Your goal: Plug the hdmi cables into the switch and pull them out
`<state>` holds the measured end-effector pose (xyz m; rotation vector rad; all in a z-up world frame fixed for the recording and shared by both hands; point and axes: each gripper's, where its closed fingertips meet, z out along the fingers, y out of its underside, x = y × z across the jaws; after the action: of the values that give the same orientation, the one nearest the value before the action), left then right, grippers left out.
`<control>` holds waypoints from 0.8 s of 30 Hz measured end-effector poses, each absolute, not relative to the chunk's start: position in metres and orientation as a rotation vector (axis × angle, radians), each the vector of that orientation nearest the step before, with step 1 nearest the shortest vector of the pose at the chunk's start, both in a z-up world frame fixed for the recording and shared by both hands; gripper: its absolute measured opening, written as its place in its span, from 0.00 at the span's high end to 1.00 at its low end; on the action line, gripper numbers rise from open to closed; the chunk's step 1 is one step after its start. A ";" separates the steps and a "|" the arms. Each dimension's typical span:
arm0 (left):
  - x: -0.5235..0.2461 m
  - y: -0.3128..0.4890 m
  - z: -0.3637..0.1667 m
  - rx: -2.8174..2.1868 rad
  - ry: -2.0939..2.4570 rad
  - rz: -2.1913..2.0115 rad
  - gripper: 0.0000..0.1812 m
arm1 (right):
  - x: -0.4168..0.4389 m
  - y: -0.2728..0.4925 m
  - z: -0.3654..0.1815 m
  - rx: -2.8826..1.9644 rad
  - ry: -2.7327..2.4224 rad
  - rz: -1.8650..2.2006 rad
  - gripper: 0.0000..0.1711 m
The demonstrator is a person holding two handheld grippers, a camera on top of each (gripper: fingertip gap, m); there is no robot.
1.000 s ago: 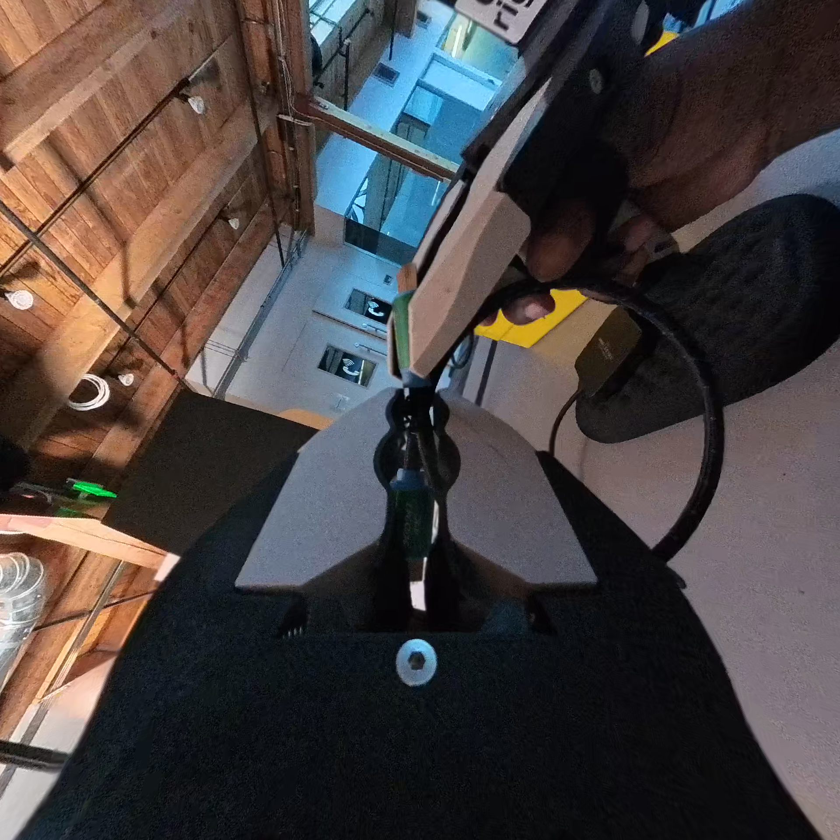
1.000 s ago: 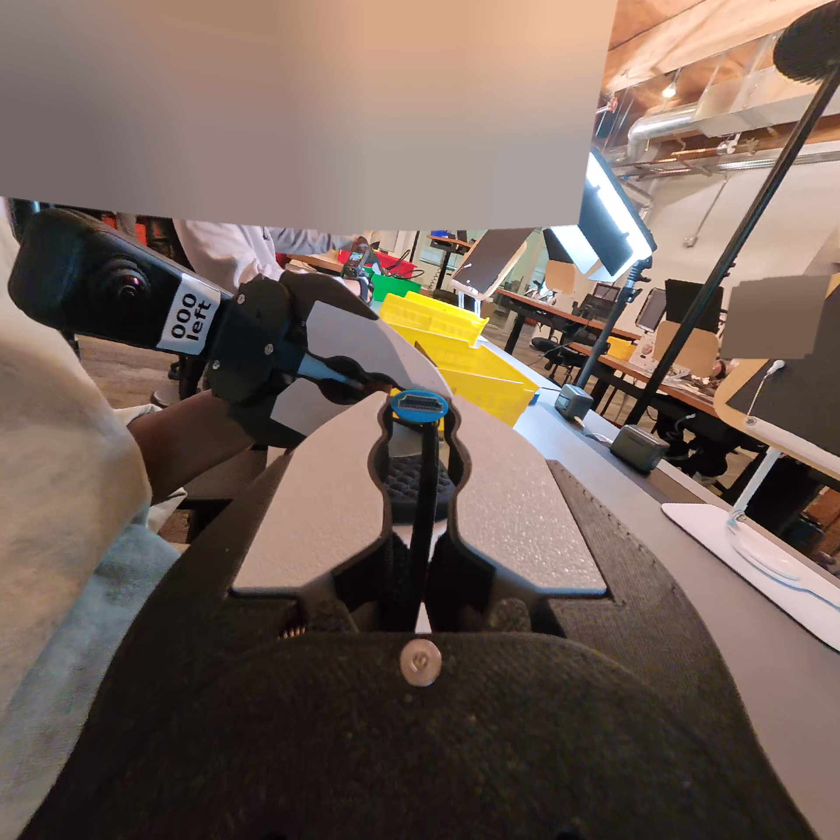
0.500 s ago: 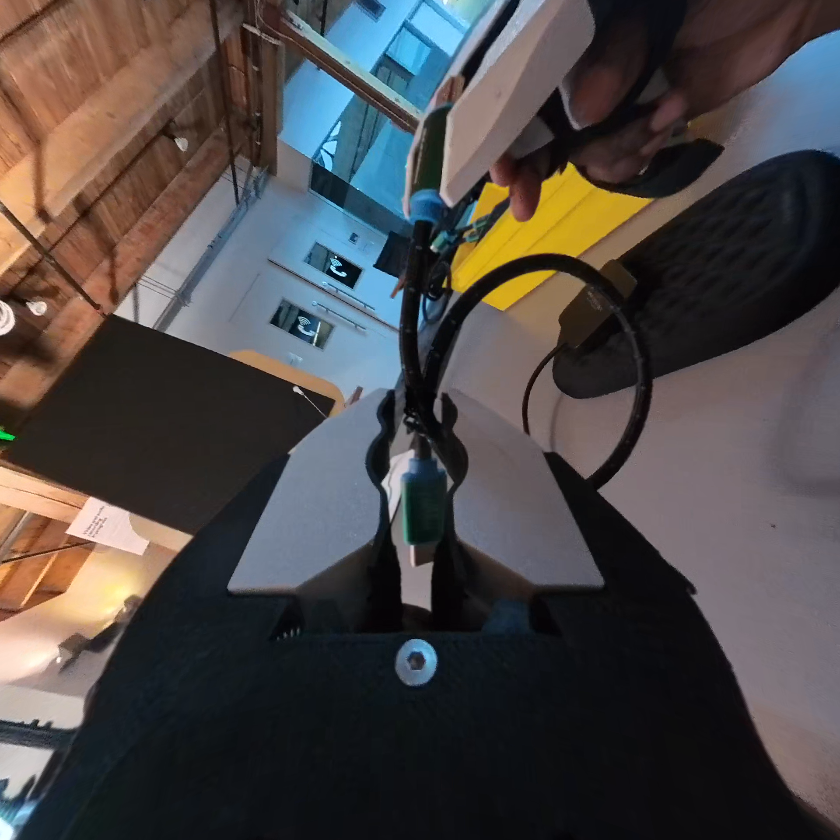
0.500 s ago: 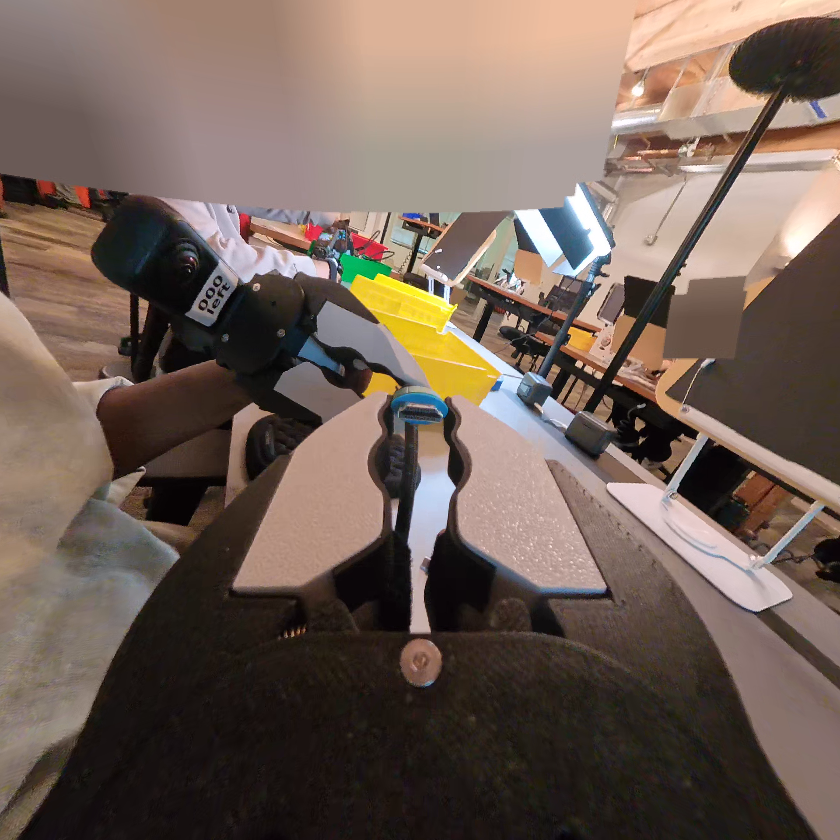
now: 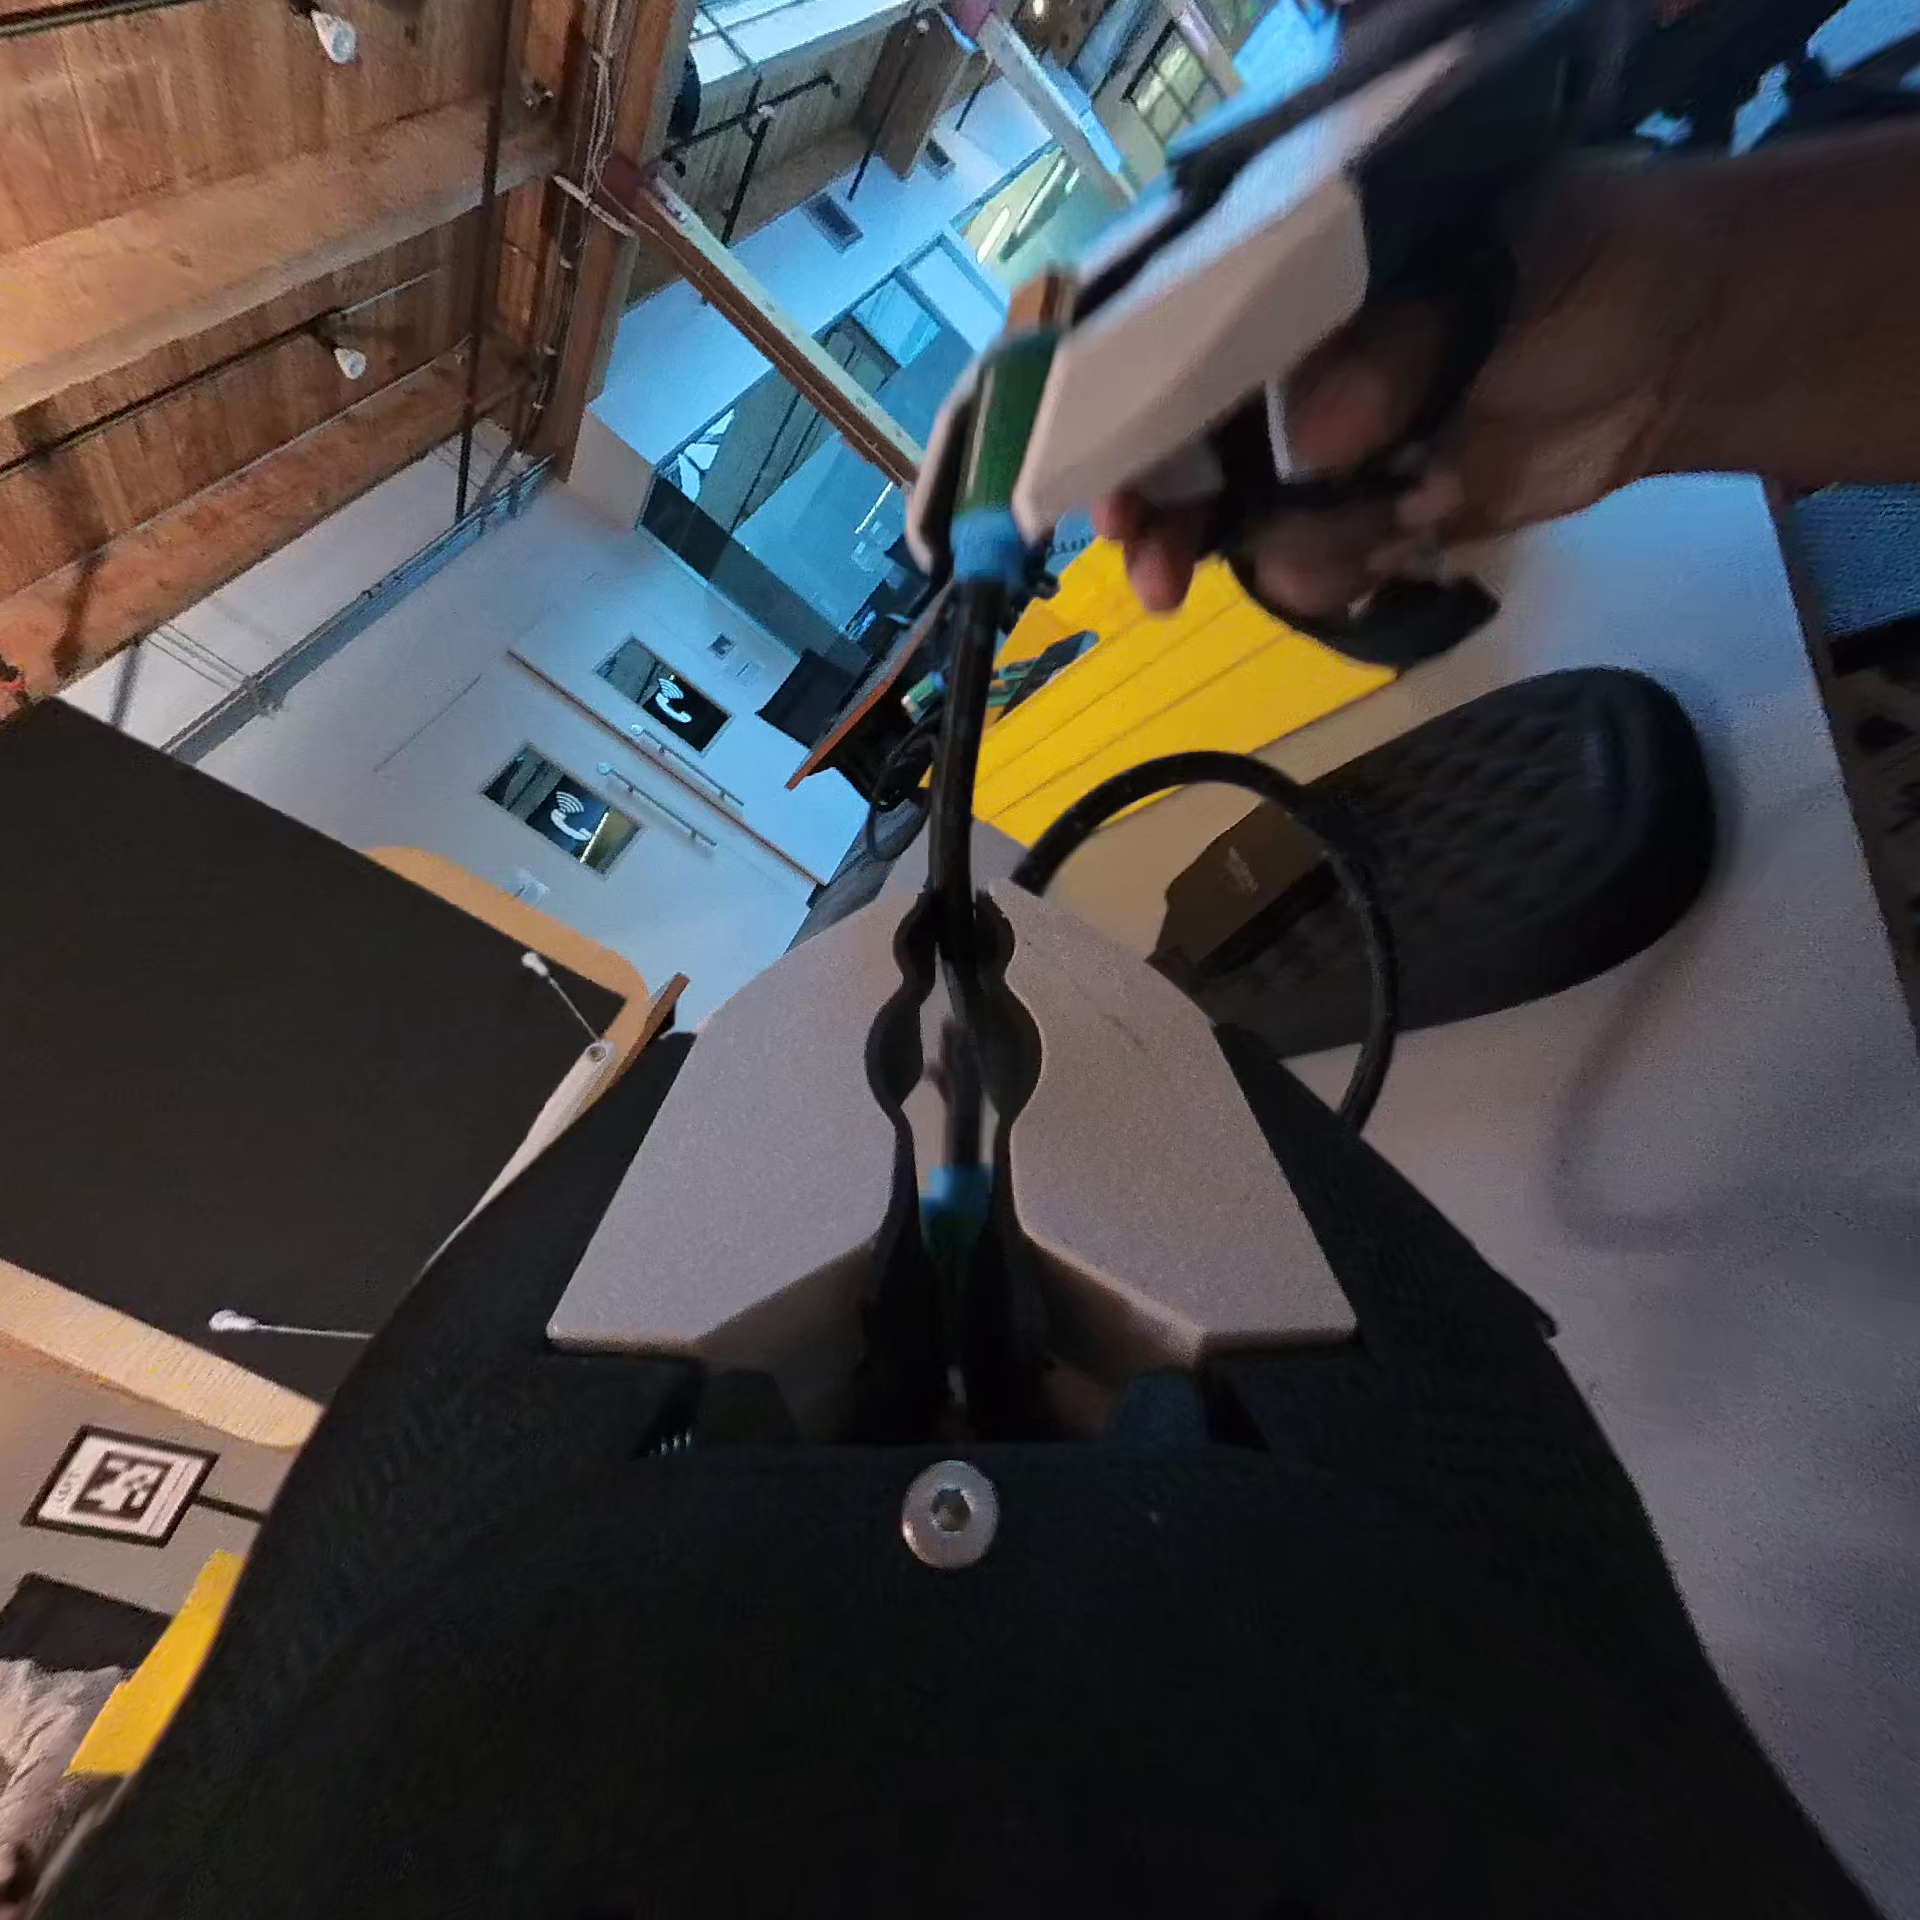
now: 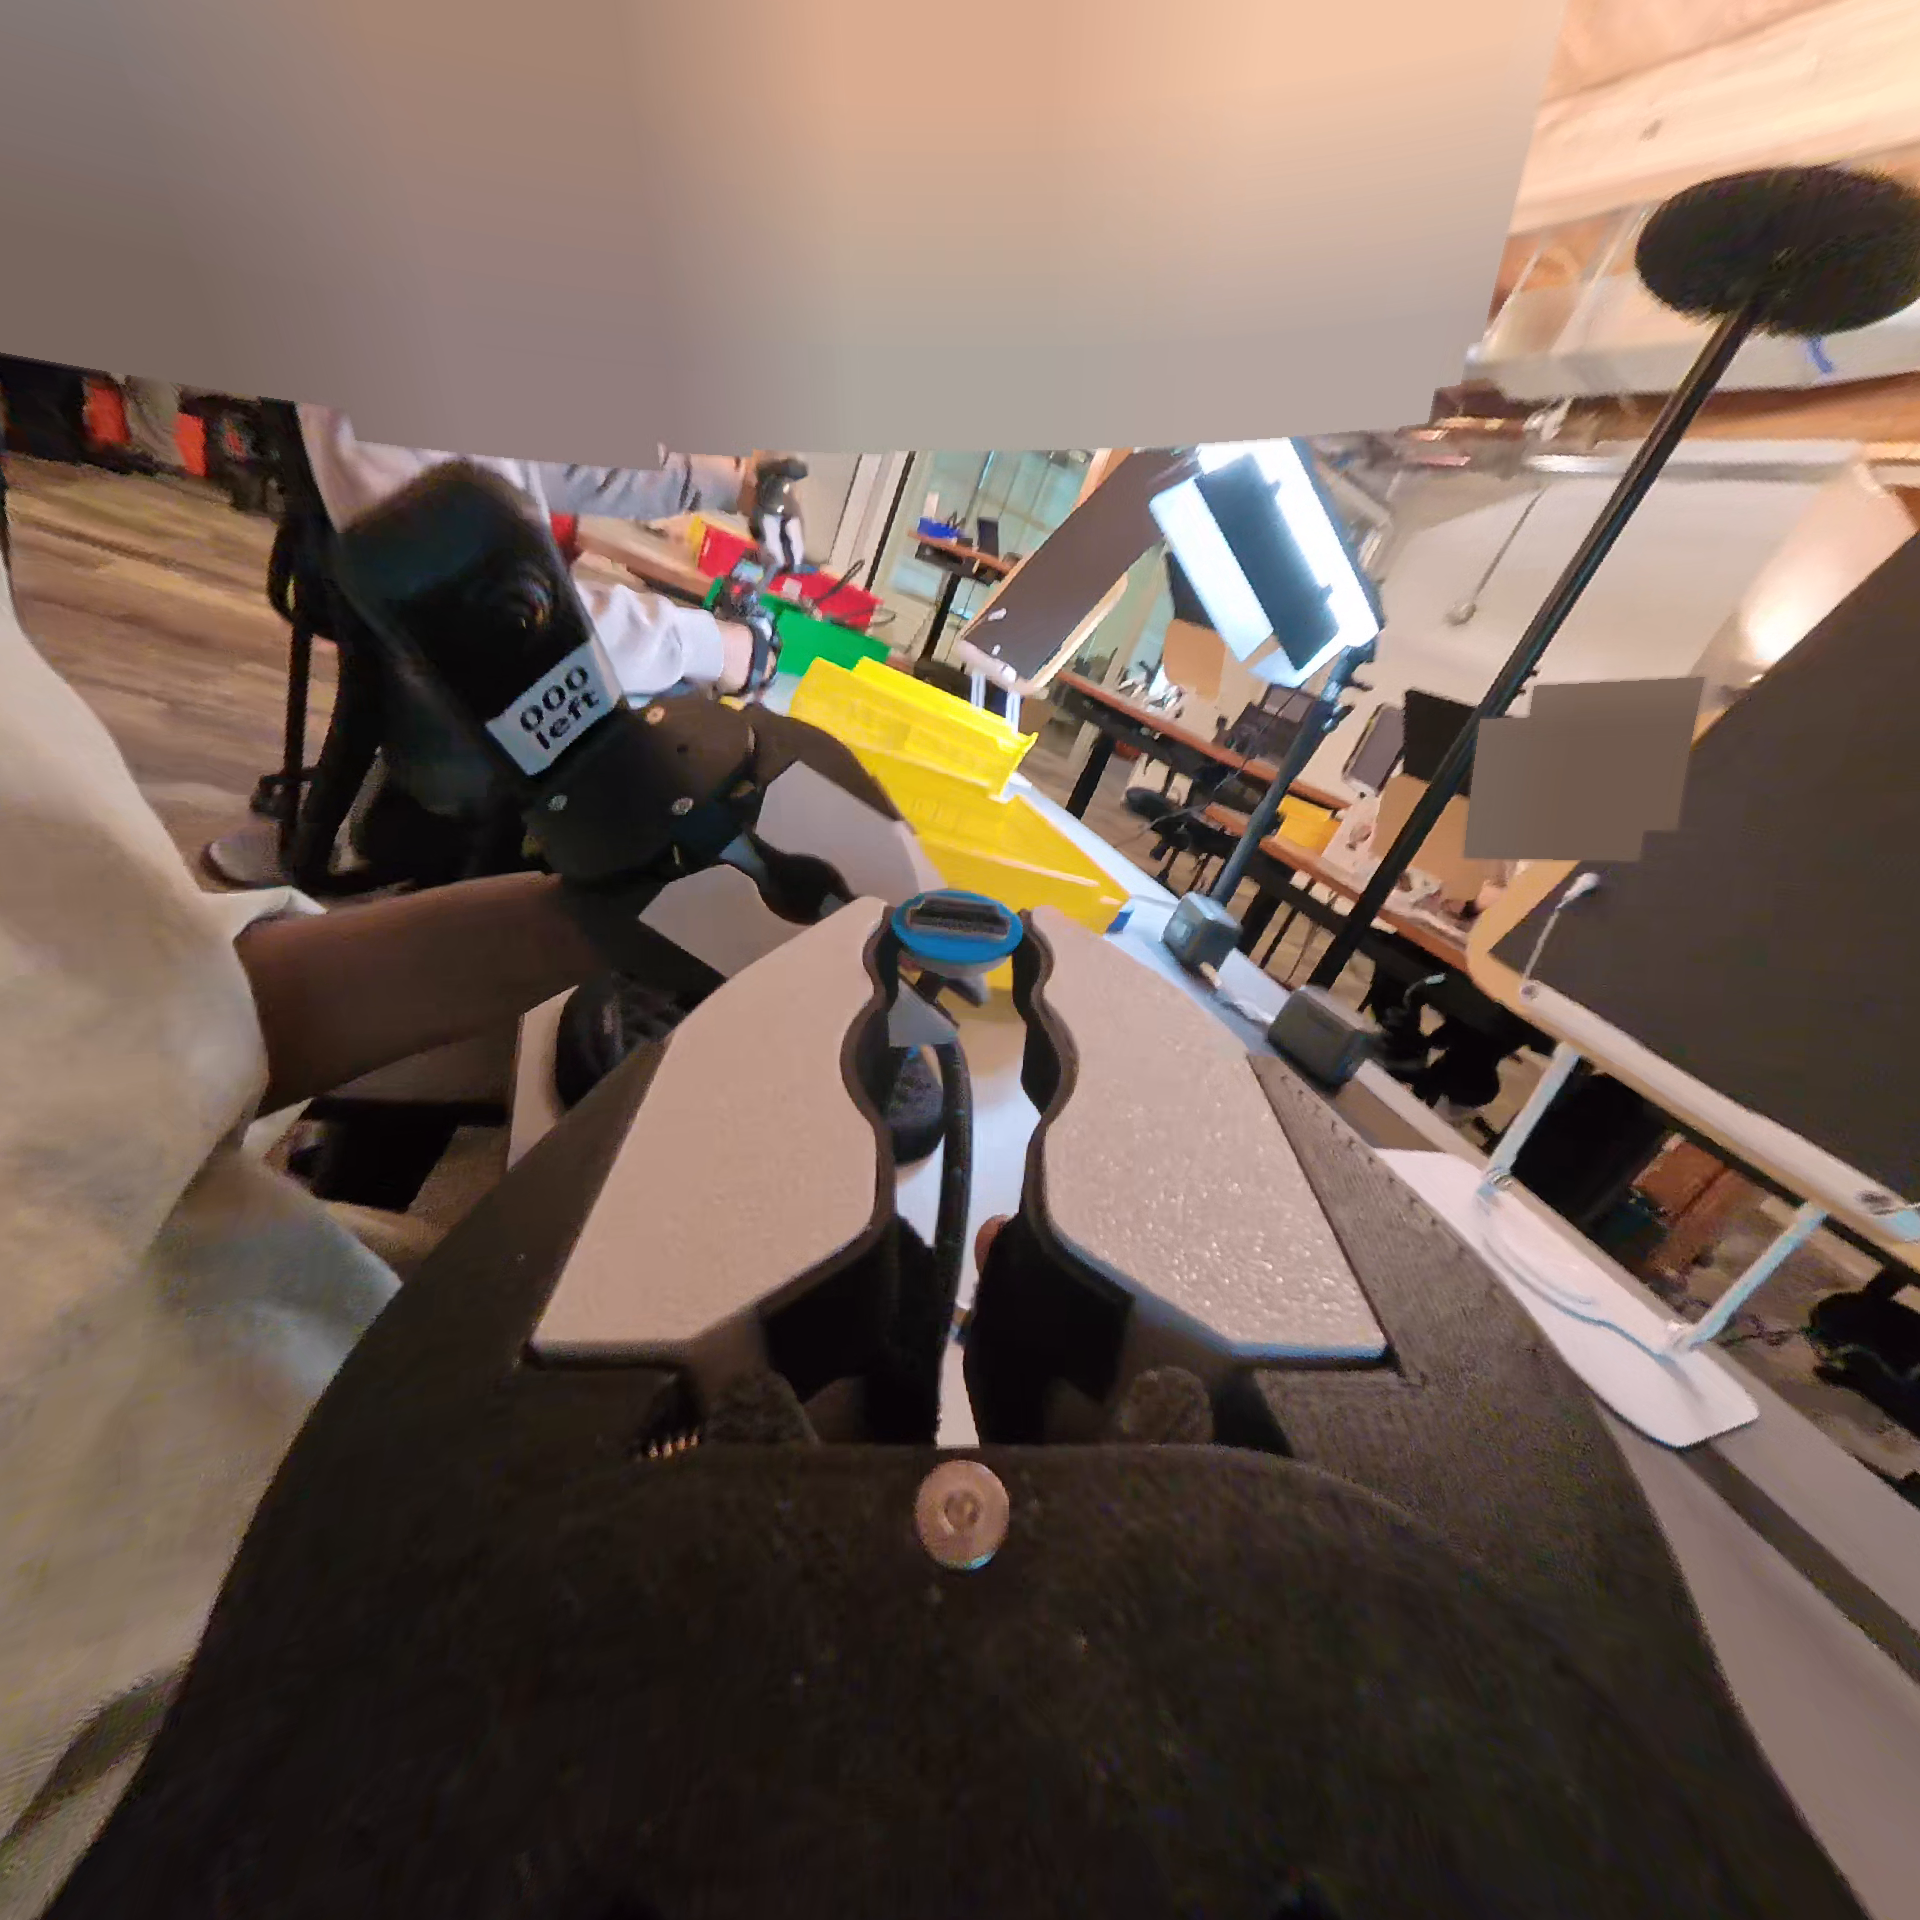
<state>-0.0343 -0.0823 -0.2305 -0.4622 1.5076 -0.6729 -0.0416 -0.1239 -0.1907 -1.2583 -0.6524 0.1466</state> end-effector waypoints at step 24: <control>-0.059 -0.163 -0.223 -0.392 1.709 -1.379 0.96 | -0.076 -0.162 -0.205 -1.160 -1.029 0.236 0.87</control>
<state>-0.0594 -0.1626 -0.2229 -0.3918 1.7085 -1.3793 -0.0759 -0.1621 -0.2054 -1.1602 -1.0292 0.2358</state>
